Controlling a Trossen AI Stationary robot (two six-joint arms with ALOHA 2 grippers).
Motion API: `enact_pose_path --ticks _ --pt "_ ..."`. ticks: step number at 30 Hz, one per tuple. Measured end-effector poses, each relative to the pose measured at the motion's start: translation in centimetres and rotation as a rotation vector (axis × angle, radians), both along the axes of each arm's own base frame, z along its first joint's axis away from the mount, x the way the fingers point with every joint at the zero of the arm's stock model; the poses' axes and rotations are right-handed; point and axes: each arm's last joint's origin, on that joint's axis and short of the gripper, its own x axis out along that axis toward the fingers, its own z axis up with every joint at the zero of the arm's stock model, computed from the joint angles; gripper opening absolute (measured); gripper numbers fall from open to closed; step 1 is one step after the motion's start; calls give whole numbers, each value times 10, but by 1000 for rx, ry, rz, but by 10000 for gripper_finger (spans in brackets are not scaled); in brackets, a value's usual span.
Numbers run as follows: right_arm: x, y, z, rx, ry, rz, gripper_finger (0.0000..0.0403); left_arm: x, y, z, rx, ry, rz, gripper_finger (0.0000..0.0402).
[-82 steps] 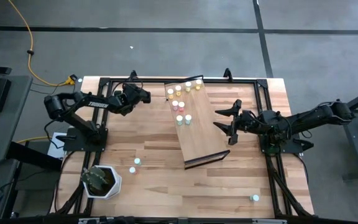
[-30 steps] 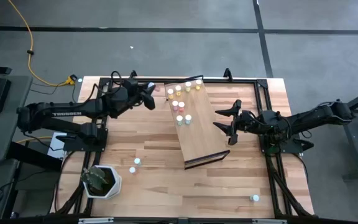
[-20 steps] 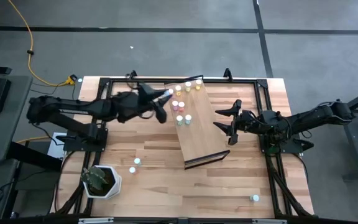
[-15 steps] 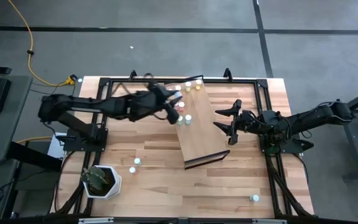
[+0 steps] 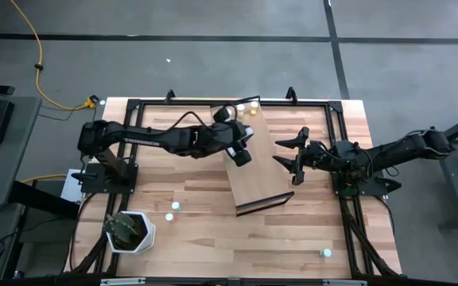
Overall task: Pick and place medicine bottles onto shelf by color
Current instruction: Put the purple pill bottle on the shelf
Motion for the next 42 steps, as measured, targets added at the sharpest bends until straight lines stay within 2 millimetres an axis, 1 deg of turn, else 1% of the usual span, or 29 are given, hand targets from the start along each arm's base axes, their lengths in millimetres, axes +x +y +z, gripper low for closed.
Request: enact_pose_path --ticks 4,8,18,23,28,42 --pt "0 0 0 0 0 0 222 1 5 -8 -51 28 -21 118" --pt "0 0 0 0 0 0 222 -2 12 -12 -115 38 -30 119" --pt "0 0 0 7 -1 1 222 -9 24 -19 -198 111 -62 119" --pt "0 0 0 8 -1 1 222 -8 24 -18 -198 90 -62 119" --pt "0 0 0 8 -1 1 222 -10 23 -21 -218 130 -71 119" --pt "0 0 0 8 -1 1 222 -10 23 -21 -222 131 -78 119"
